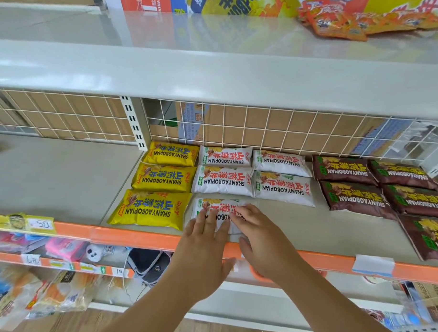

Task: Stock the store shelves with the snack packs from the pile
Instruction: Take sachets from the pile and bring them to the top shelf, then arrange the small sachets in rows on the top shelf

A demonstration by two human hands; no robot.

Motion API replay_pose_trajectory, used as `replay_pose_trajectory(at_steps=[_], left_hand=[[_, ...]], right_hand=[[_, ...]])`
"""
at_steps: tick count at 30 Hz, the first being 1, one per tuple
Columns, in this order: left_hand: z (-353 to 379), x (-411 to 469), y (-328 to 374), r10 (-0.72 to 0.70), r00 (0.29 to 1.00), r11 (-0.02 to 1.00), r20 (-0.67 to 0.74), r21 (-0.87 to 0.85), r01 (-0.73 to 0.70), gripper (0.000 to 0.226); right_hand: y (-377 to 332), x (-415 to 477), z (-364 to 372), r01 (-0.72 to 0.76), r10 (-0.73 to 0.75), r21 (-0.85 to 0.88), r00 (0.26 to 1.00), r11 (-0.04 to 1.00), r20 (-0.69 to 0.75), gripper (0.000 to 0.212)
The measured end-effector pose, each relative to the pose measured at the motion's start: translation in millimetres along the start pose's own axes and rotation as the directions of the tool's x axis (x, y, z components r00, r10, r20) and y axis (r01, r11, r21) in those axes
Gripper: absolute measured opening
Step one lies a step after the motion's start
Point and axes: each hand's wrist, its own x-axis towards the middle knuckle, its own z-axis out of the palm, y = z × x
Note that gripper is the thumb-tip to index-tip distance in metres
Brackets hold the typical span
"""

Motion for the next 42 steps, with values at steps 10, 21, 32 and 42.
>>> replay_pose_trajectory(at_steps=[10,21,32,42], left_hand=[[-6.3,11.1,-6.3,-0.051,0.998,0.998,-0.029,0.019,0.051,0.077],[3.5,-1.3,-17.3,-0.005,0.996,1.0,-0.093,-0.016,0.004,0.07],[-92.1,-87.2,-71.2,-0.286,0.878,0.955,-0.384,-0.194,0.226,0.068],[-242.8,-250.4,-135.4,-0.493,0.592,0.82,-0.637,-0.113,0.562,0.067]], right_hand=[[-3.8,13.2,3.3,-0.044,0.046,-0.033,0.997,0.999,0.057,0.061],[-17.7,9.6,-22.7,-0.033,0.037,-0.035,0.993,0.999,0.11,0.06],[-112.5,53.8,-89.3,0.223,-0.224,0.053,0.974,0.973,0.029,0.052],[-296.0,93.9,-184.3,0.701,-0.674,0.135,0.712,0.701,-0.197,0.047]])
